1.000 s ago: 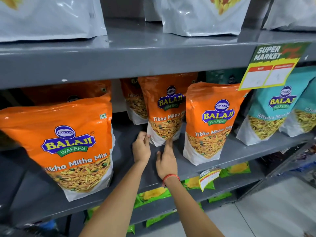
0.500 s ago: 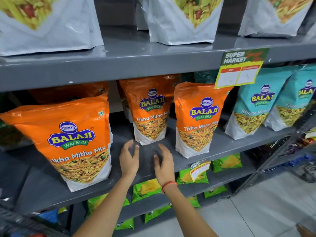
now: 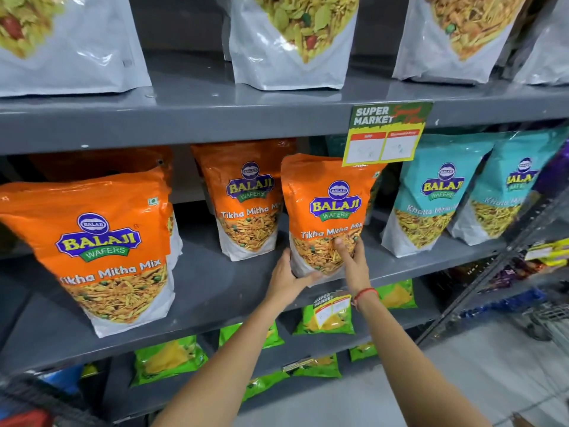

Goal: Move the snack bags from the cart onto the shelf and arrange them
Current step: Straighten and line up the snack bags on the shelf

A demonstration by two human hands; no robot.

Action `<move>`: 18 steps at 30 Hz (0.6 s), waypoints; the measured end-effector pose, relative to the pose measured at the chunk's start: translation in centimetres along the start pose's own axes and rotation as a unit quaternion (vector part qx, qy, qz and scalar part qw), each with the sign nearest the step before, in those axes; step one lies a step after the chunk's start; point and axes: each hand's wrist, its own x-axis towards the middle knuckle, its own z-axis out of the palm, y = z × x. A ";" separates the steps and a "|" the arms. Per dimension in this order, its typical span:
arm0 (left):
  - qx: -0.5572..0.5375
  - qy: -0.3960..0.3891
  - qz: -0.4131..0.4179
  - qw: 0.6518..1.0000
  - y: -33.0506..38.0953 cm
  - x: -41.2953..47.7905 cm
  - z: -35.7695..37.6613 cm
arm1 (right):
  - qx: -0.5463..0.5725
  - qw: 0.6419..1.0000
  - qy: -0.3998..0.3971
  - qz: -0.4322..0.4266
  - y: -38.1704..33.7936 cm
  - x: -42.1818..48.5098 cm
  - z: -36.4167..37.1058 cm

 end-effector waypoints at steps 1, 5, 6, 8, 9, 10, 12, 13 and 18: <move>-0.006 0.014 0.002 1.000 -0.3 -0.2 -0.1 | 0.004 1.000 0.001 -0.006 0.4 -0.1 0.4; -0.007 0.046 0.024 0.999 -1.9 -2.1 -2.7 | 0.029 0.999 -0.010 -0.034 1.1 -1.5 3.1; -0.008 0.052 0.025 0.998 -2.1 -2.7 -3.7 | 0.034 0.999 -0.011 -0.041 1.2 -2.0 4.1; -0.006 0.059 0.023 0.998 -2.7 -3.6 -5.5 | 0.037 0.998 -0.012 -0.058 1.3 -2.9 6.0; -0.002 0.064 0.023 0.998 -3.0 -4.0 -6.6 | 0.040 0.997 -0.015 -0.065 1.3 -3.4 7.0; 0.004 0.067 0.023 0.997 -3.2 -4.4 -7.6 | 0.043 0.996 -0.020 -0.070 1.3 -3.7 7.9; 0.014 0.075 0.018 0.997 -3.7 -5.0 -9.3 | 0.046 0.996 -0.034 -0.074 1.3 -4.3 9.4; 0.021 0.081 0.017 0.996 -3.9 -5.4 -10.2 | 0.047 0.995 -0.042 -0.076 1.2 -4.7 10.1; 0.036 0.090 0.019 0.995 -3.5 -6.4 -12.0 | 0.044 0.995 -0.060 -0.066 1.3 -5.5 11.6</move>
